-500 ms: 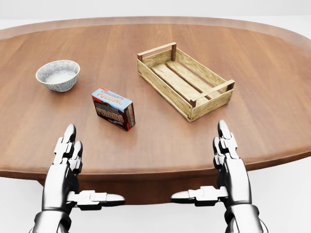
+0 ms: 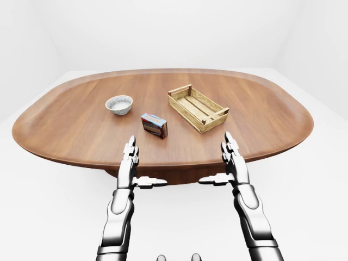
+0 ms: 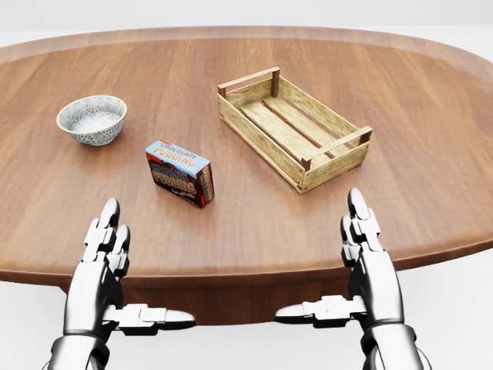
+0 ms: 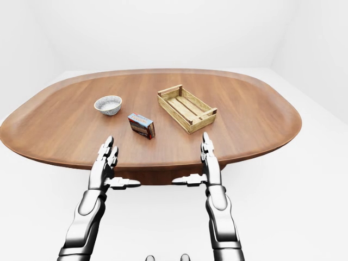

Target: Pick up the chocolate pudding and put it in the tray.

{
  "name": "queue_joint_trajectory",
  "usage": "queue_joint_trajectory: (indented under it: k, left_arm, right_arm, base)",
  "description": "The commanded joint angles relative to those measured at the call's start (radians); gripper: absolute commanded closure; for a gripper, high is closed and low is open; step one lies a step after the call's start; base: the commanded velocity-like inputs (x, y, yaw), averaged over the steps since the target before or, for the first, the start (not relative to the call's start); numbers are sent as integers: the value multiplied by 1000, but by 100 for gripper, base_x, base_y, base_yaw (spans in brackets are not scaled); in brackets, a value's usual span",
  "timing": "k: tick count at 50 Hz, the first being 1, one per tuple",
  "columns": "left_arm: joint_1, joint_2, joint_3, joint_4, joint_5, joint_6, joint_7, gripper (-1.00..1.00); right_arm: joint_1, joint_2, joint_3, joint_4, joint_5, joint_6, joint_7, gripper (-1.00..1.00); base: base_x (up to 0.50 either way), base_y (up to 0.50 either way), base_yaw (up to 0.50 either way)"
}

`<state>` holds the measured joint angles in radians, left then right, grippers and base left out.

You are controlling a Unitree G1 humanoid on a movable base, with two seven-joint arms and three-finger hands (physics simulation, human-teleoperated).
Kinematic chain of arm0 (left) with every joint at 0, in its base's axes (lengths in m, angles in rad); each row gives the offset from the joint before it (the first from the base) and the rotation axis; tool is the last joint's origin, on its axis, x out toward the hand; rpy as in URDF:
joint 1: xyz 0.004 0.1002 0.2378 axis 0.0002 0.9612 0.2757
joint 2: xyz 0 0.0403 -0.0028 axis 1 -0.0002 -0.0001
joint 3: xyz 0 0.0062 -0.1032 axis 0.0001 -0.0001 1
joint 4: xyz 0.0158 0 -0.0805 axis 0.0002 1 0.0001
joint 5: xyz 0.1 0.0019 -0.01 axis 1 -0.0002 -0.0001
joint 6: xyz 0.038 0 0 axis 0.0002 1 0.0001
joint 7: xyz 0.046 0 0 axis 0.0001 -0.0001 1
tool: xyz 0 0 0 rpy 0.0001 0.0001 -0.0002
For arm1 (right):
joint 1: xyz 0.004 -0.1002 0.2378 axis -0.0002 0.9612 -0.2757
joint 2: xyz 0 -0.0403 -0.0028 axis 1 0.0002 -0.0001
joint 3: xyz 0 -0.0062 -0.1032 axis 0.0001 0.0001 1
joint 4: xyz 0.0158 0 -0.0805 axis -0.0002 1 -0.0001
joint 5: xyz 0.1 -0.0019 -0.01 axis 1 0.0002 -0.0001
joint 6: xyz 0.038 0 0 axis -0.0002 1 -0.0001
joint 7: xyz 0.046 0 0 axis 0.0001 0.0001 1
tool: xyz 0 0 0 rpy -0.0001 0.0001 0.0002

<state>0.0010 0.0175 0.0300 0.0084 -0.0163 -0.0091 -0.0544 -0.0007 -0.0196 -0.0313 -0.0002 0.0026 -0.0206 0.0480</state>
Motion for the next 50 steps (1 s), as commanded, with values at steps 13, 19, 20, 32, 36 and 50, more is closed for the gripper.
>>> queue_joint_trajectory:
  k: [13, 19, 20, 32, 36, 50]
  left_arm:
    - [-6, 2, 4, 16, -2, 5, -1, -100]
    - [-5, 2, 4, 16, -2, 5, -2, -100]
    - [-5, 2, 4, 16, -2, 5, -2, -100]
    - [-7, 2, 5, 21, -1, 5, -2, -100]
    - [-6, 2, 4, 18, -1, 8, -1, -100]
    - [-5, 2, 4, 17, -1, 10, -2, -100]
  right_arm:
    - [76, 6, 17, -289, -107, -67, -30, -100]
    - [90, 10, 20, -347, -116, -67, -30, -100]
    - [89, 10, 19, -347, -117, -67, -31, -100]
    - [84, 10, 22, -331, -110, -67, -26, -100]
    - [83, 9, 21, -326, -111, -67, -24, -100]
    - [87, 10, 25, -331, -113, -67, -22, -100]
  base:
    - [0, 0, 0]
    - [0, 0, 0]
    - [0, 0, 0]
    - [0, 0, 0]
    - [0, 0, 0]
    - [0, 11, 0]
